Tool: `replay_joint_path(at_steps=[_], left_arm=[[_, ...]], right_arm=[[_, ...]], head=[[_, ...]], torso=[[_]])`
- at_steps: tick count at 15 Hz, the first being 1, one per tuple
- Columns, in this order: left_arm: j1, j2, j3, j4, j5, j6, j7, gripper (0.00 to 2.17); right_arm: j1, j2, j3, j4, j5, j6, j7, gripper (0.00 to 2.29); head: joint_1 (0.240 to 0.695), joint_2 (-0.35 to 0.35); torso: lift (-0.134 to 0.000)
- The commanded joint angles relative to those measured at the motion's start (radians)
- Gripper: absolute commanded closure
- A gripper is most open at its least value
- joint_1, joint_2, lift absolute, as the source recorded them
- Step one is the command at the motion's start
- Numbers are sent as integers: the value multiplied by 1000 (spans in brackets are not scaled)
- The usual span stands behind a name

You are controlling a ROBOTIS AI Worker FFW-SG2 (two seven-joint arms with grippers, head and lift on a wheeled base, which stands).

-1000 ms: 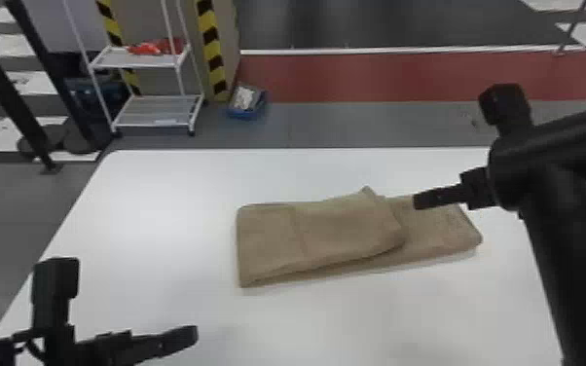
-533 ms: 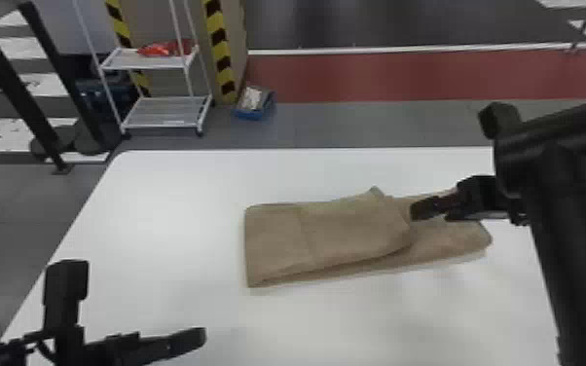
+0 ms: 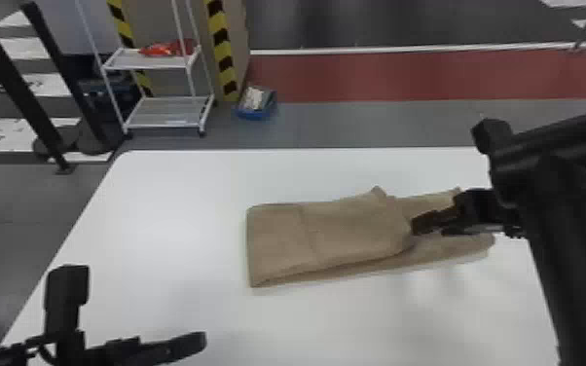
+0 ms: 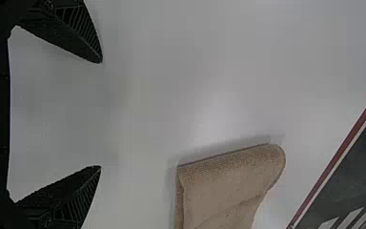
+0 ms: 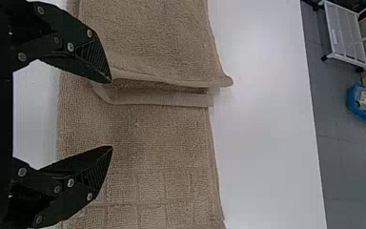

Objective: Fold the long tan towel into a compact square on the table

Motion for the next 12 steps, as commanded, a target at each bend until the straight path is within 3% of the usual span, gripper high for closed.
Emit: replay_joint_path(at_steps=[1,3,9,12], left_arm=[[1,-3,0,0,0,-10,1,87],[1,-3,0,-1,0,-10,1,87],[1,-3,-6,0,0,-13,1,87],[1,-3,-4,-1,-1,-13,1,87]], right_arm=[[0,2,-15,-1,-31,5,-2,468],[-14,2,-40,-15,-64,5,-11,468],[-23,2,-88,39,-152,5,-125,464],[-40,2,-160,59,-233,-12,-148,461]], head=[[695,93],[695,98],[695,87],[695,83]], torso=[[-125],[-125],[-125],[-125]])
